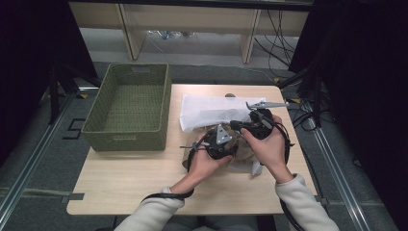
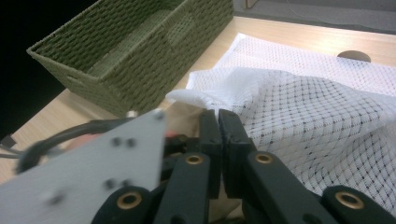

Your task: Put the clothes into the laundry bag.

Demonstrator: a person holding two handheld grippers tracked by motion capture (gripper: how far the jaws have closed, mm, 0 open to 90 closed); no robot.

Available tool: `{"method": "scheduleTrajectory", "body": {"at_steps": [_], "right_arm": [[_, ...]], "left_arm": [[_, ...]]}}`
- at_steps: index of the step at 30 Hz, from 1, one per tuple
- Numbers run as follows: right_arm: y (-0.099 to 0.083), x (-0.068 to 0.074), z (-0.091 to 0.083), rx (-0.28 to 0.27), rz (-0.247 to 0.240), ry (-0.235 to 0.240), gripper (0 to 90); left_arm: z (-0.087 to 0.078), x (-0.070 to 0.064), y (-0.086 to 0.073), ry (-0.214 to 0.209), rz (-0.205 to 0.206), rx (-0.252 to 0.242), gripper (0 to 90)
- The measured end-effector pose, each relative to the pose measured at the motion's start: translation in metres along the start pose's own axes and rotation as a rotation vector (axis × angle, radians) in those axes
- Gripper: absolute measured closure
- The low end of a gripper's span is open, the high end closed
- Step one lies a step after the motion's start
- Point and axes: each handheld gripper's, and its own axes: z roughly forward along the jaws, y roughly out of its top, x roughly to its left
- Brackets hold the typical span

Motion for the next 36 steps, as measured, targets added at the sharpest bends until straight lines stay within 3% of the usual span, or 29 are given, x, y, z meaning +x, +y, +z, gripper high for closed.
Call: {"method": "scheduleTrajectory", "body": {"at_steps": [2,4,6,8,11,12,14,15,16,18,21,23,24,26,28,31,34,36], "right_arm": [[0.0,0.0,0.001,0.009,-0.004,-0.008,89.9],[0.0,-0.001,0.003,0.003,-0.023,-0.008,89.9],[-0.001,0.0,0.003,0.009,0.005,-0.007,89.9],[-0.001,-0.001,0.003,0.01,-0.003,-0.01,89.9],[-0.001,-0.002,0.003,0.011,-0.006,-0.013,89.9],[-0.001,-0.001,0.003,0.012,0.002,-0.012,89.9],[-0.001,0.001,0.003,0.012,0.006,-0.02,89.9],[-0.001,0.002,0.003,0.015,0.008,-0.017,89.9],[-0.001,0.001,0.003,0.013,-0.006,-0.019,89.9],[-0.001,0.001,0.004,0.016,-0.007,-0.01,89.9],[-0.001,0.003,0.005,0.024,-0.001,-0.012,89.9],[-0.001,0.001,0.007,0.02,-0.026,-0.008,89.9],[-0.002,0.003,0.006,0.036,0.0,-0.019,89.9],[-0.003,0.003,0.008,0.031,0.0,-0.019,89.9],[-0.003,0.003,0.008,0.032,-0.008,-0.009,89.9],[-0.003,0.003,0.008,0.035,-0.01,-0.007,89.9],[-0.003,0.004,0.008,0.043,0.001,-0.007,89.9],[-0.003,0.003,0.009,0.043,-0.02,-0.009,89.9]], "left_arm": [[-0.013,0.0,0.001,-0.028,0.041,0.025,34.8],[-0.025,-0.003,0.0,-0.051,0.013,-0.012,29.2],[-0.04,-0.002,0.0,-0.056,0.032,-0.016,26.2],[-0.056,0.001,-0.001,-0.06,0.053,-0.009,22.6],[-0.077,0.007,-0.007,-0.048,0.061,-0.015,19.0],[-0.082,0.01,-0.011,-0.037,0.038,-0.02,17.4],[-0.091,0.021,-0.015,-0.01,0.061,-0.008,15.5],[-0.093,0.026,-0.02,0.005,0.019,-0.017,15.1],[-0.095,0.032,-0.022,0.008,0.025,0.0,14.8],[-0.095,0.042,-0.03,0.025,-0.008,0.003,14.1],[-0.089,0.051,-0.039,0.035,-0.011,0.038,12.5],[-0.079,0.056,-0.046,0.016,0.002,0.076,10.3],[-0.074,0.056,-0.049,0.019,-0.014,0.091,9.1],[-0.063,0.06,-0.055,-0.002,0.006,0.134,7.2],[-0.052,0.062,-0.061,-0.017,-0.015,0.172,7.1],[-0.04,0.059,-0.068,-0.04,-0.032,0.2,15.8],[-0.034,0.056,-0.07,-0.049,-0.028,0.2,28.0],[-0.032,0.054,-0.07,-0.045,-0.018,0.203,36.5]]}}
